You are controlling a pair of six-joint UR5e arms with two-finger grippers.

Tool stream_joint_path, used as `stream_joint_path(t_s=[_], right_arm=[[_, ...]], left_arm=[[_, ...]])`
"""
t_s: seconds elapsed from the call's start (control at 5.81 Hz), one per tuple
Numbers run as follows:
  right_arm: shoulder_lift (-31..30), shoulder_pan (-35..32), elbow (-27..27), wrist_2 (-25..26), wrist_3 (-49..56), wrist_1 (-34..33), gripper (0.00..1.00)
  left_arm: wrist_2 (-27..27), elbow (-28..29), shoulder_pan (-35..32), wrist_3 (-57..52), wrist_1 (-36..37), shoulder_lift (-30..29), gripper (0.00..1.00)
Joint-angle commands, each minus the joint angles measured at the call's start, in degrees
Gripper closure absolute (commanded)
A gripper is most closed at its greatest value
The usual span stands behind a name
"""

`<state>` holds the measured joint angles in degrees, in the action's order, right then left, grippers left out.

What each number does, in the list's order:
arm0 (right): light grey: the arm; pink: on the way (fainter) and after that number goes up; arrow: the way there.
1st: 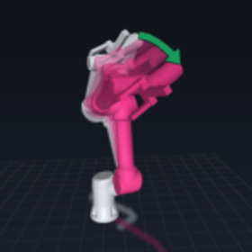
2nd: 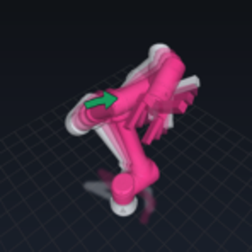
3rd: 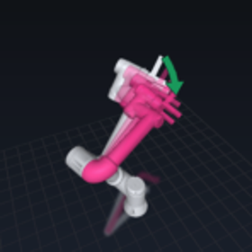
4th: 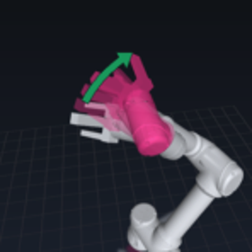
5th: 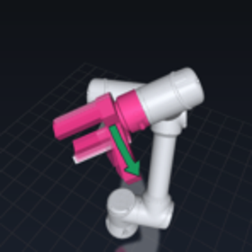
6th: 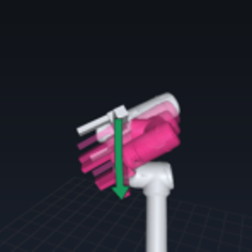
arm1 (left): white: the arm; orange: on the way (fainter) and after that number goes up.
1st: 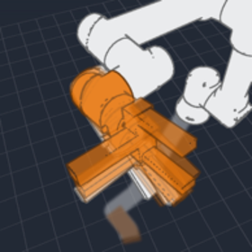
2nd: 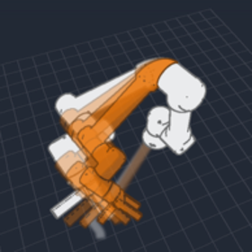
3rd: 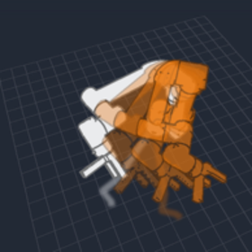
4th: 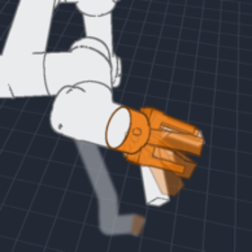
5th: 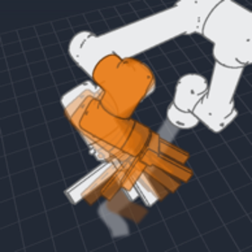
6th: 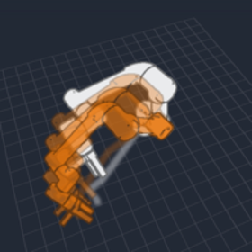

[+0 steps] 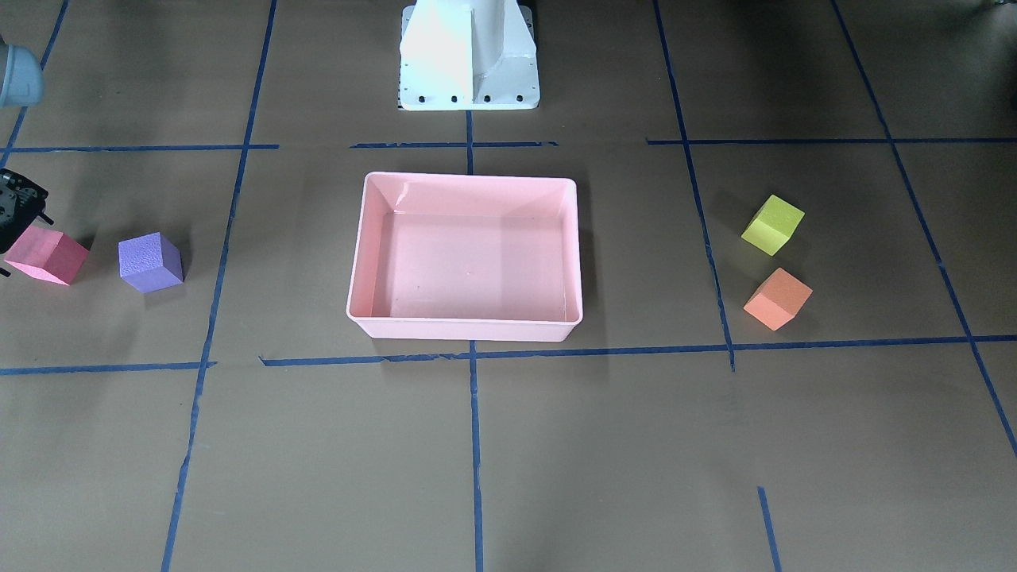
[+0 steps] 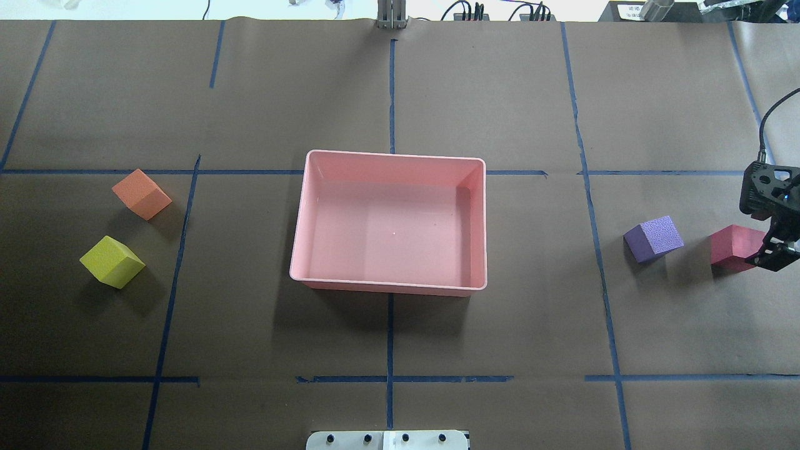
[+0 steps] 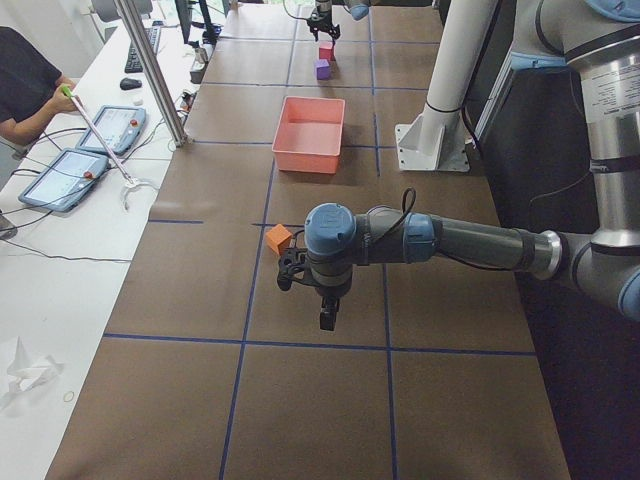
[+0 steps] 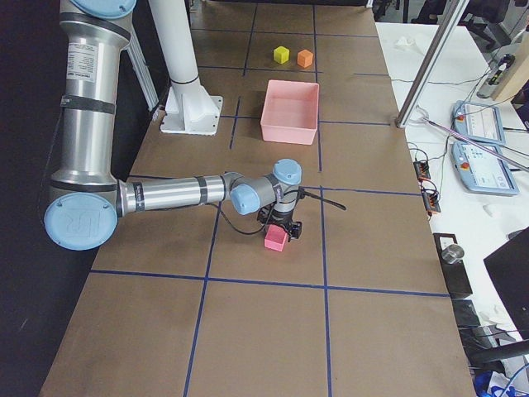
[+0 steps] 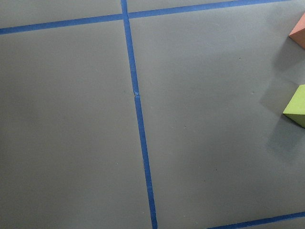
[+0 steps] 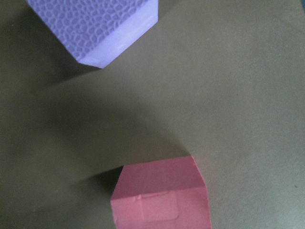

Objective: Place blocks into pink bin with both arms
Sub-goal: 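Lower the right gripper onto the red cube and grasp it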

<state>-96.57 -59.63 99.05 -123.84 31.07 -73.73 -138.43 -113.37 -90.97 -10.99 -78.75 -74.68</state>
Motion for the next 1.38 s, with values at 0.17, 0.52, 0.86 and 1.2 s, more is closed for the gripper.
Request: stream_joint_path(t_s=[0.17, 0.52, 0.86, 1.2], right_arm=[[0.9, 1.8, -3.2, -1.6, -0.7, -0.1, 0.01], [0.9, 1.9, -2.9, -3.0, -5.2, 0.2, 0.86], [1.3, 1.2, 5.5, -9.1, -18.0, -2.4, 0.99], [7.7, 1.4, 15.1, -11.3, -39.1, -12.5, 0.99]], left_arm=[[0.0, 0.0, 0.0, 0.0, 0.0, 0.1, 0.0], [-0.1, -0.3, 0.0, 0.0, 0.0, 0.1, 0.0], [-8.6, 0.5, 0.1, 0.3, 0.1, -0.2, 0.0], [-10.8, 1.3, 6.1, 8.4, -3.1, -4.2, 0.0]])
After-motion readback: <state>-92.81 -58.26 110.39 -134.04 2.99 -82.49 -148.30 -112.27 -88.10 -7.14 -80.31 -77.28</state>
